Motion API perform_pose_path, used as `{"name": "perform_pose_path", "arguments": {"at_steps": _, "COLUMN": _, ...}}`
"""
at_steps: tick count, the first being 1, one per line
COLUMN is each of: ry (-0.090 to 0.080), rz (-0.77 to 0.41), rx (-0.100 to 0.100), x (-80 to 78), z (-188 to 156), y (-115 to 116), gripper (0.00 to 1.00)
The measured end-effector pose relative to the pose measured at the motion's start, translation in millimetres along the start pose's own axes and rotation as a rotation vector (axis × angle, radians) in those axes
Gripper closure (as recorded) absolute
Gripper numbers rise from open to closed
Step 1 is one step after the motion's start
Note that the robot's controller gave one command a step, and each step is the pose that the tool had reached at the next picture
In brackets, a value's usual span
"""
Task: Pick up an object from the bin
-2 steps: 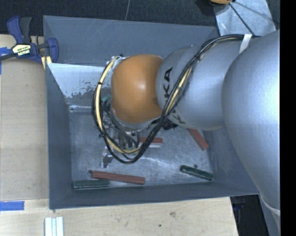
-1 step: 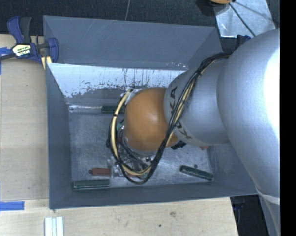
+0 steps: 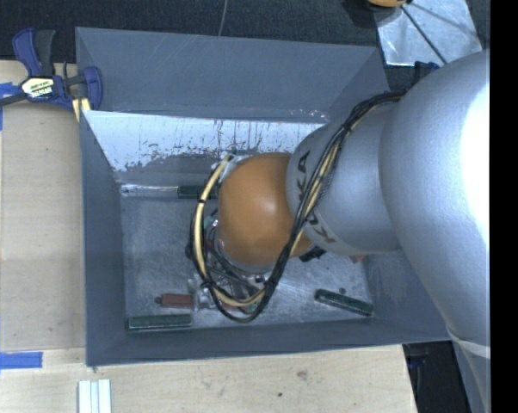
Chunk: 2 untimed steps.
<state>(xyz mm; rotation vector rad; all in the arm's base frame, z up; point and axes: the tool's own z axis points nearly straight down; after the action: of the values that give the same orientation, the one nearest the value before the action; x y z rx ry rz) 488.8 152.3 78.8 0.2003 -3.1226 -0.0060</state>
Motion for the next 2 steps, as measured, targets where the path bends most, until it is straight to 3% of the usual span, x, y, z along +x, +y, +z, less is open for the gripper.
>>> {"name": "perform_pose_path", "arguments": {"at_steps": 1, "ry": -0.012, "rz": -0.020, "rx": 0.005, "x": -4.6, "z": -39, "y": 1, "gripper": 1.00}}
{"name": "perform_pose_path", "arguments": {"at_steps": 2, "ry": -0.014, "rz": -0.020, "rx": 0.004, "x": -1.4, "z": -71, "y": 3, "gripper": 0.00}}
